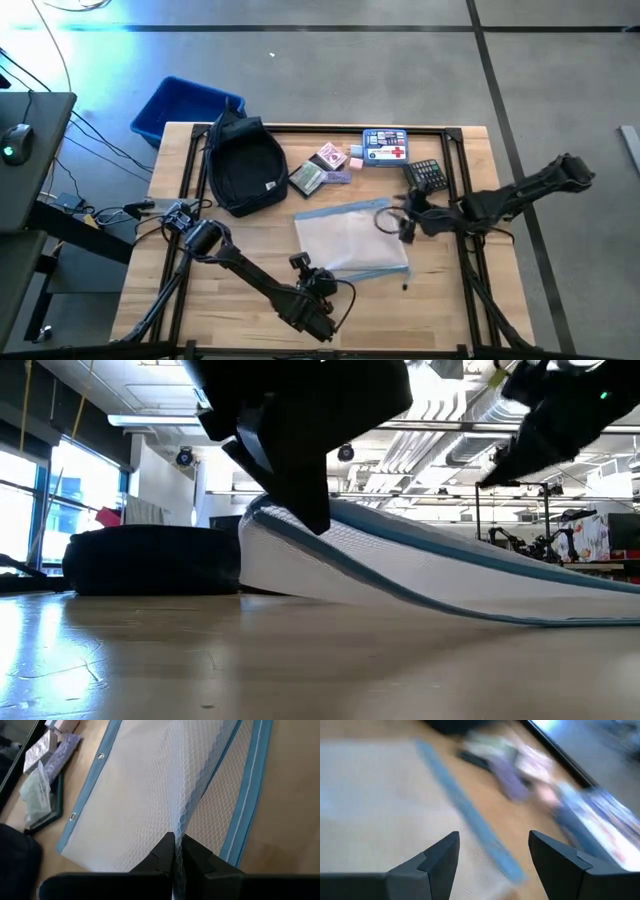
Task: Unpack backpack
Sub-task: Put the black calculator into the transparent zipper bag
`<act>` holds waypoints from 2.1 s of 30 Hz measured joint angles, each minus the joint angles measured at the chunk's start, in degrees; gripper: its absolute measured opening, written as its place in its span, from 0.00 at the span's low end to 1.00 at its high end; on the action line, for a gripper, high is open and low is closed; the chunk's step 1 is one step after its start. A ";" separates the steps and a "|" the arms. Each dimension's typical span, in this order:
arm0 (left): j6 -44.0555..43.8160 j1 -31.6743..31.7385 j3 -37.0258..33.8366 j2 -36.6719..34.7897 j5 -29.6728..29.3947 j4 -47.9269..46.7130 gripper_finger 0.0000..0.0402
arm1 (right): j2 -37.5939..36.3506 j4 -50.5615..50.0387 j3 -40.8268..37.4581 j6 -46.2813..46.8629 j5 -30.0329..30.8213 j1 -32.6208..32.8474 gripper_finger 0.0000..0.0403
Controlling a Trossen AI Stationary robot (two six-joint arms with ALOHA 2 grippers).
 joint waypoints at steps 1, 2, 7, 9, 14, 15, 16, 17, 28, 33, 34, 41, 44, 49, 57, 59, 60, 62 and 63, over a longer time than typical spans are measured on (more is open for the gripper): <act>0.71 0.13 0.00 0.00 0.00 0.02 0.00 | 1.45 -2.83 0.85 2.77 -0.14 -0.94 0.56; 1.42 0.24 0.00 0.00 0.00 0.12 0.00 | 2.85 -5.41 1.38 5.41 -1.06 -2.00 0.56; 6.01 0.32 0.00 0.00 -0.82 0.79 0.00 | 12.48 -13.05 1.55 14.71 -2.02 -9.07 0.59; 7.98 0.32 0.00 0.00 -1.05 1.64 0.00 | 16.52 -13.63 1.55 17.58 -0.66 -12.08 0.60; 13.88 0.69 0.01 0.00 -1.09 3.89 0.00 | 24.22 -14.53 1.55 20.36 1.81 -18.23 0.61; 15.16 0.83 0.00 0.00 -1.09 4.44 0.00 | 25.33 -14.56 1.55 20.36 1.34 -19.14 0.61; 16.14 0.94 0.00 0.00 -1.07 4.98 0.00 | 26.38 -14.41 1.55 20.30 0.75 -19.96 0.61; 17.02 0.95 0.00 0.00 -1.11 5.28 0.00 | 27.48 -14.05 1.55 20.07 0.52 -20.66 0.61; 19.80 1.04 0.00 0.00 -1.11 6.75 0.00 | 35.62 -13.50 1.58 20.48 3.51 -21.65 0.27; 18.63 1.04 0.00 0.00 -0.74 6.96 0.00 | 35.24 -16.65 2.24 20.60 5.71 -19.16 0.04; 18.42 1.04 0.00 0.00 -0.58 7.00 0.00 | 34.89 -17.98 3.15 21.78 4.68 -17.94 0.04; 15.38 1.04 0.00 0.00 -0.46 7.04 0.00 | 32.36 -29.27 13.74 26.01 -0.49 -2.59 0.02; 13.64 1.04 0.00 0.00 -0.44 7.02 0.00 | 32.30 -32.45 19.25 28.57 -1.73 7.41 0.01; 10.17 1.06 0.00 0.00 0.15 7.15 0.00 | 32.44 -30.88 29.00 30.02 -2.12 25.62 0.01; 3.63 1.46 0.00 0.00 -1.06 7.91 0.00 | 39.23 -9.44 35.09 22.66 -5.14 43.18 0.01; 3.62 1.69 0.02 0.00 -1.08 9.20 0.00 | 42.68 -10.48 35.71 23.17 -2.50 43.38 0.01; 3.65 1.69 0.00 0.00 -1.07 9.79 0.00 | 44.52 -10.91 36.19 22.52 -1.75 43.11 0.01; 4.46 1.69 0.00 0.00 -1.04 11.24 0.00 | 48.25 -10.47 37.87 20.39 -1.53 42.29 0.01; 5.13 1.69 0.02 0.00 -0.96 12.11 0.00 | 49.64 -11.76 38.68 20.05 -0.68 41.72 0.01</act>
